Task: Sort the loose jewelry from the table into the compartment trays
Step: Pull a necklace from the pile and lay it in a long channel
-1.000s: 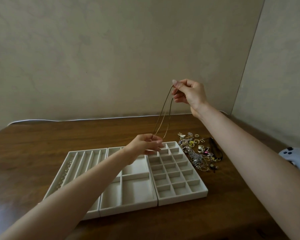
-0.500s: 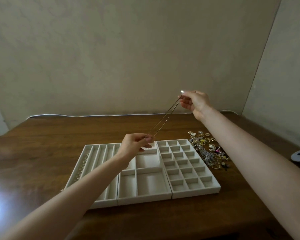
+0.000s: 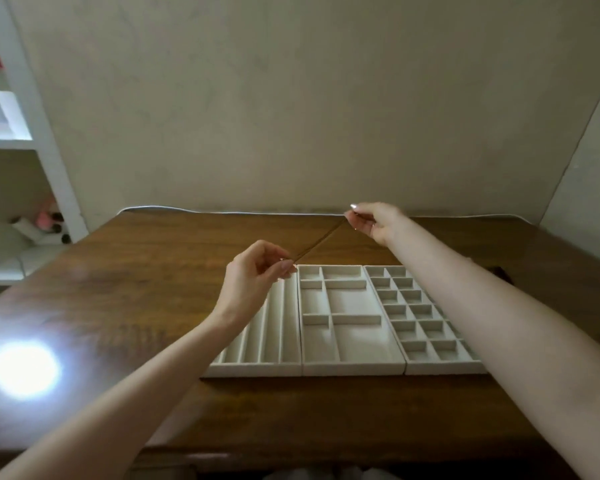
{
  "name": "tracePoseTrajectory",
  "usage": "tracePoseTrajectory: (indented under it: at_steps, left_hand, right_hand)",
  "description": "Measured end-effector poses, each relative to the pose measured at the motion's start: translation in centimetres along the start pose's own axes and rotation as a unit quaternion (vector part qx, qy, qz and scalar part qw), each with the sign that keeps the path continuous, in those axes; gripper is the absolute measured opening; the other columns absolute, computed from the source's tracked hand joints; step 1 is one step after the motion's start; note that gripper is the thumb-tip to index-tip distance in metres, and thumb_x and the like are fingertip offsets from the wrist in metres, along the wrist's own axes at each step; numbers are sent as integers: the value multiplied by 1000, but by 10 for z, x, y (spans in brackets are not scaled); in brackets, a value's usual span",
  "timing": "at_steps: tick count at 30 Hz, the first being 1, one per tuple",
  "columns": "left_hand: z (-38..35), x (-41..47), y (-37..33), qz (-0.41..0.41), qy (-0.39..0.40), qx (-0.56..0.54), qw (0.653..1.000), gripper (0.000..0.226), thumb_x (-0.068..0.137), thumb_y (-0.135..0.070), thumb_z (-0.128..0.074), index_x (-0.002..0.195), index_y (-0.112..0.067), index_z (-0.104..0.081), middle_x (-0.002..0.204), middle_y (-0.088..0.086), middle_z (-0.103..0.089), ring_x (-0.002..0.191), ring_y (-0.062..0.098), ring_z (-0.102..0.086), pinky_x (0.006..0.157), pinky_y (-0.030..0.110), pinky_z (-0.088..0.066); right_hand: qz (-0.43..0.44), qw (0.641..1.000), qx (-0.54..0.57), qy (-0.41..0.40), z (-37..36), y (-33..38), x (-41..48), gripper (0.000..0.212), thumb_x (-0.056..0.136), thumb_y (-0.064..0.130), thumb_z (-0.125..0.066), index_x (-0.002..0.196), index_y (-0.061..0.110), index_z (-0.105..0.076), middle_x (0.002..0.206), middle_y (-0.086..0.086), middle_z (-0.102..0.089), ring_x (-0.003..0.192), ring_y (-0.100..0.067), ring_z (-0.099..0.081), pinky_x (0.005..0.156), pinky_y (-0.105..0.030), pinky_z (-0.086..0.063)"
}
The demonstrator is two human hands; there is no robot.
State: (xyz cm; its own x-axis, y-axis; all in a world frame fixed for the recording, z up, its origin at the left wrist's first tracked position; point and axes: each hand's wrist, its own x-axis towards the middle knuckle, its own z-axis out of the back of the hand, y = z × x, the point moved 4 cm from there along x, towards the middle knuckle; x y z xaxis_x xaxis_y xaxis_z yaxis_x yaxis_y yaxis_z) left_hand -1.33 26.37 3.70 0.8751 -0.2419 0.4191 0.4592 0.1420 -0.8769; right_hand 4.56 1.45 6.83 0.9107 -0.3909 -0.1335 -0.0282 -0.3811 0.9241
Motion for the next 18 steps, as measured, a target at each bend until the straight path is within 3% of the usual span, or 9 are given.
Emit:
tracePoseTrajectory:
  at_steps: [3, 5, 8, 10, 14, 18]
  left_hand:
    - [20, -9, 2, -6, 3, 118, 993, 6, 82, -11, -69, 86, -15, -66, 75, -2, -71, 71, 6, -67, 67, 16, -50]
    - [32, -14, 4, -2, 7, 206, 979, 7, 79, -14, -72, 82, -16, -66, 72, -4, -68, 67, 7, -63, 63, 18, -48]
    - [47, -20, 6, 22, 27, 276, 961, 9, 76, -14, -75, 80, -17, -67, 73, -5, -66, 71, 10, -61, 68, 23, -49]
    - [53, -23, 6, 35, 63, 323, 944, 9, 77, -15, -74, 81, -17, -67, 77, -4, -66, 75, 12, -62, 67, 21, -46]
    - [56, -30, 6, 56, 132, 367, 919, 9, 78, -17, -74, 83, -16, -68, 78, -5, -66, 73, 9, -62, 62, 17, -48]
    - [49, -36, 3, 53, 187, 389, 901, 11, 79, -19, -73, 88, -15, -68, 85, -3, -66, 78, 8, -61, 69, 17, -50]
  right_hand:
    - [14, 999, -52, 11, -27, -19, 1, 12, 87, -11, -56, 82, 0, -60, 83, -17, -62, 68, -21, -67, 55, -22, -57]
    - [27, 995, -99, 15, -44, -30, 2, 15, 86, -13, -56, 80, 0, -61, 77, -17, -63, 63, -19, -66, 57, -22, -58]
    - [48, 985, -162, 36, -69, -45, 0, 16, 85, -13, -58, 76, 0, -60, 70, -16, -61, 44, -10, -61, 48, -18, -54]
    - [58, 976, -203, 53, -83, -53, -3, 15, 85, -12, -59, 76, 0, -61, 70, -15, -62, 43, -10, -60, 45, -17, -52]
    - [63, 956, -270, 98, -108, -70, -9, 9, 83, -13, -61, 80, -5, -64, 68, -17, -62, 45, -14, -62, 47, -19, -53]
    - [53, 933, -329, 134, -125, -85, -13, 12, 83, -14, -60, 75, -5, -64, 66, -17, -63, 42, -12, -63, 48, -21, -55]
